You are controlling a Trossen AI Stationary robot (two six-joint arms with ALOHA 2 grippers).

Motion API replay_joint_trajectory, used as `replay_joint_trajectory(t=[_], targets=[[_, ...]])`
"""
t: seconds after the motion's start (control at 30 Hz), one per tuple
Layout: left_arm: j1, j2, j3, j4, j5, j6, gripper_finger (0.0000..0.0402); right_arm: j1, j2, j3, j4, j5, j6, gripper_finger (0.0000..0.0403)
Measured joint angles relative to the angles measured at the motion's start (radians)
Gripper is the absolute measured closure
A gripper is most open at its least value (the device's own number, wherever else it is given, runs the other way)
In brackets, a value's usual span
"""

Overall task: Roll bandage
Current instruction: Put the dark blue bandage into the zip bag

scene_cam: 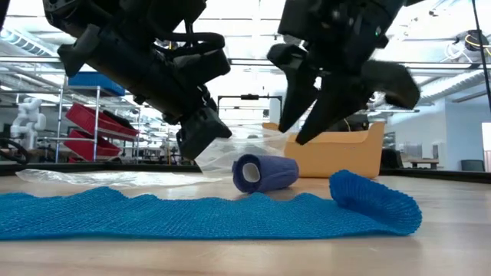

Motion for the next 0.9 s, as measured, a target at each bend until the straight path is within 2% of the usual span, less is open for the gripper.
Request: replay_joint_trajectory(t=[0.1,0.23,0.37,0.5,0.57,0.7,0.9], targets=[[0.000,0.000,0.000,0.002,0.003,-0.001,0.0402,-0.011,-0.002,0.003,-0.035,-0.072,0.019,0.0251],[0.010,0.000,0.000,-0.002,0.061,-0.045,0.0402,-0.016,0.010,0.003,-0.064,-0.068,-0.064,0.0233],[0.043,0.000,0.000,-0.004,0.155,-0.102,0.0402,-0.027,0.010,0.004,-0.041,-0.063,-0.126,0.0183],[0.058,0.000,0.000,-0.022,0.163,-0.129,0.0402,-0.044,0.014,0.004,-0.015,-0.035,-0.147,0.0123],[0.058,0.000,0.000,-0.025,0.152,-0.131,0.0402,-0.056,0.026,0.004,-0.013,-0.036,-0.146,0.0110],[0.058,0.000,0.000,-0.058,0.087,-0.163,0.0402,-0.079,0.063,0.004,0.015,-0.040,-0.162,0.0120],[0.058,0.000,0.000,-0.075,0.076,-0.182,0.0402,-0.108,0.114,0.004,0.042,-0.044,-0.207,0.0153]])
